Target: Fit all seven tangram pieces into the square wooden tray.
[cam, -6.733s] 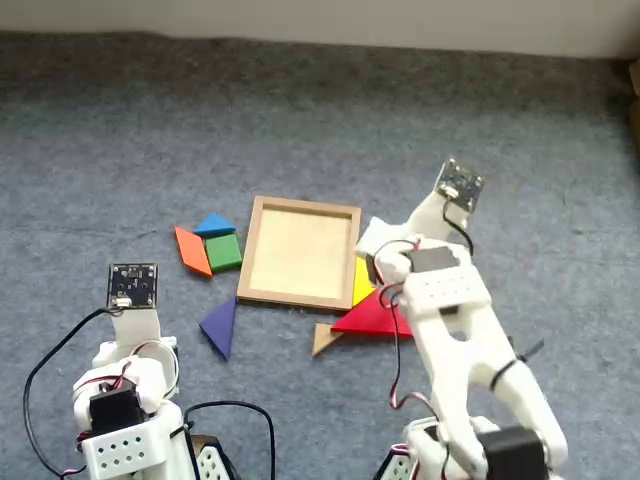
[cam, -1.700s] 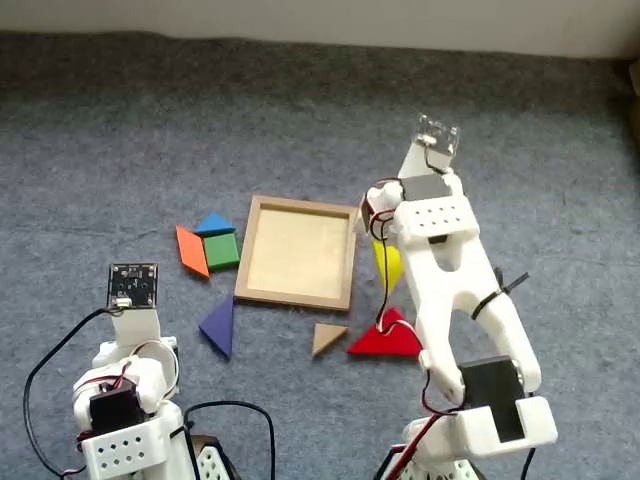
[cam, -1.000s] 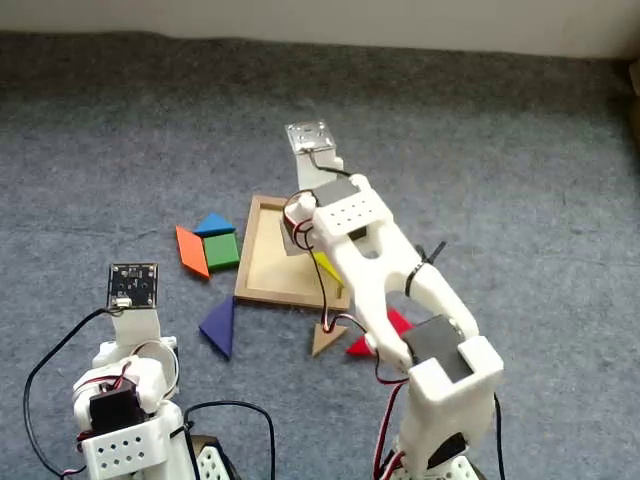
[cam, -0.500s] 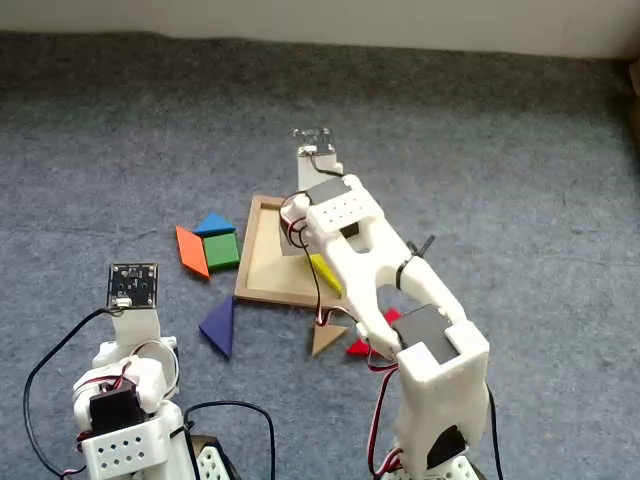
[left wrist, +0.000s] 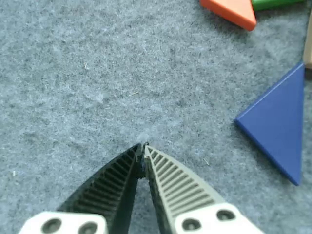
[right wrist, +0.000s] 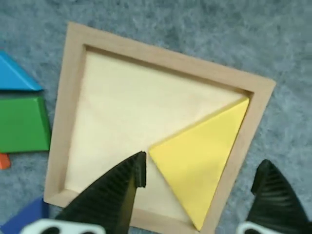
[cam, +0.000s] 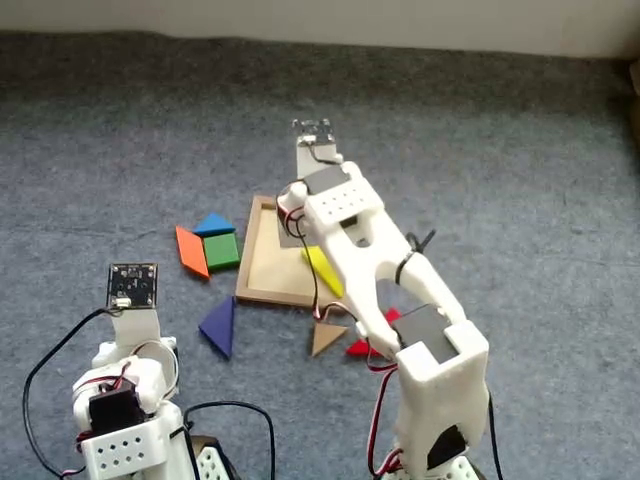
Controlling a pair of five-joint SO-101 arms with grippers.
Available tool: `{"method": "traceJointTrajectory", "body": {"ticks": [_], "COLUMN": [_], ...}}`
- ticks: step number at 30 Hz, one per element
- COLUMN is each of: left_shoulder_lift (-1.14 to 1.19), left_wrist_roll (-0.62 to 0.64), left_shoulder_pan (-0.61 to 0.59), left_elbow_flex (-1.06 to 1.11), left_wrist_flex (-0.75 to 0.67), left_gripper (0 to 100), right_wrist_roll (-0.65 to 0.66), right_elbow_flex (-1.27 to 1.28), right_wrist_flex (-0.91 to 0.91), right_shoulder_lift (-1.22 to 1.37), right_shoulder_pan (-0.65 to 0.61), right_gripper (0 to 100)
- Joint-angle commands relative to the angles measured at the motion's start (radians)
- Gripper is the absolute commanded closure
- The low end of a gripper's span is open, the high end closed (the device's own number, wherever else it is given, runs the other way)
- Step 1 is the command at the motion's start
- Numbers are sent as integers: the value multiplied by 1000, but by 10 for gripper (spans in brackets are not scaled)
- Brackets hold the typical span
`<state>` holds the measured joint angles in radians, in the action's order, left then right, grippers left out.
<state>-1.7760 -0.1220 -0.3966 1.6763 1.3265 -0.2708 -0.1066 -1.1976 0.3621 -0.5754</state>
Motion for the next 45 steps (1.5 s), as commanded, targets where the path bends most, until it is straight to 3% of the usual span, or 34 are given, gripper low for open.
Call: {"method": "traceJointTrajectory", "body": {"ticks": [1, 12, 14, 26, 29, 33, 34, 39, 45], "left_shoulder_lift": [-45, -45, -45, -45, -45, -45, -45, -45, -45], "left_wrist_roll": [6, 6, 6, 6, 6, 6, 6, 6, 6], "left_shoulder_pan": [-7, -7, -7, -7, -7, -7, -7, -7, -7], "left_elbow_flex": [19, 19, 19, 19, 19, 19, 19, 19, 19], "left_wrist_flex": [5, 5, 5, 5, 5, 5, 5, 5, 5], "left_gripper": [993, 993, 993, 993, 993, 993, 993, 993, 993], "right_wrist_roll": [-11, 0, 55, 288, 414, 812, 859, 1025, 1134], "right_elbow_flex": [-124, -326, -308, 314, 461, 619, 662, 842, 957], "right_wrist_flex": [-105, -515, -555, -493, -432, -374, -351, -202, -47], "right_shoulder_lift": [-27, -113, -168, -665, -751, -825, -834, -840, -840], "right_shoulder_pan": [-10, -10, -10, 28, 90, 165, 174, 177, 177], "right_gripper": [670, 670, 670, 670, 670, 670, 670, 667, 666]}}
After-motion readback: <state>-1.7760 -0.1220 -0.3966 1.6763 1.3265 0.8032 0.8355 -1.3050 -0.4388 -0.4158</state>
